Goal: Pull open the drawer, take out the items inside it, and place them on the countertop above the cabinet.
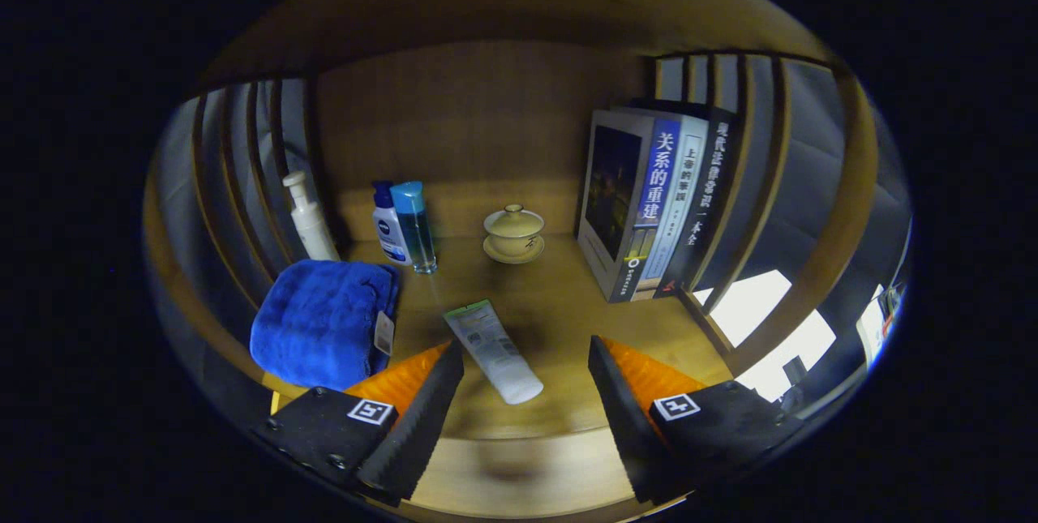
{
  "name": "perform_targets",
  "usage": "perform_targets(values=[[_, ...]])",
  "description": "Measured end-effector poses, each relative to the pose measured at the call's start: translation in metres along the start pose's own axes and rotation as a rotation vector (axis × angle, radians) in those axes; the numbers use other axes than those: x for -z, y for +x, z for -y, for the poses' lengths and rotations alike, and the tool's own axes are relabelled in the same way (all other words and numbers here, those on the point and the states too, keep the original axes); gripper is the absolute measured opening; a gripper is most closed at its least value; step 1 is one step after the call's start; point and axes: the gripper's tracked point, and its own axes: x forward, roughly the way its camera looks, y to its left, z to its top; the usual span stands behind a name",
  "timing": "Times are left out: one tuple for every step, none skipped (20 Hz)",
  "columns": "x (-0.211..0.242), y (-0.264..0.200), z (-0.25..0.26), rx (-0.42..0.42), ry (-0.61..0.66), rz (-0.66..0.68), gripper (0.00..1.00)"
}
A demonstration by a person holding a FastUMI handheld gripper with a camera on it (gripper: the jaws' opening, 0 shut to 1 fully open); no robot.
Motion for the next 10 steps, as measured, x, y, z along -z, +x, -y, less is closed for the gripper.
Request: perform_targets(values=[[0.004, -0.007, 0.0, -0.006, 0.009, 0.02, 1.0], [0.008, -0.015, 0.0, -0.015, 0.011, 0.041, 1.0], [0.011, -0.022, 0.0, -0.019, 0.008, 0.067, 1.0], [0.015, -0.029, 0.0, -0.021, 0.002, 0.09, 1.0], [0.02, -0.037, -0.003, -0.032, 0.001, 0.109, 1.0], [0.026, -0.045, -0.007, -0.05, 0.008, 0.123, 1.0], [0.031, -0.054, -0.014, -0.074, 0.019, 0.139, 1.0], [0.036, -0.063, -0.018, -0.093, 0.04, 0.16, 1.0], [0.04, -0.072, -0.021, -0.109, 0.064, 0.182, 1.0], [0.046, -0.078, -0.023, -0.125, 0.084, 0.195, 1.0]])
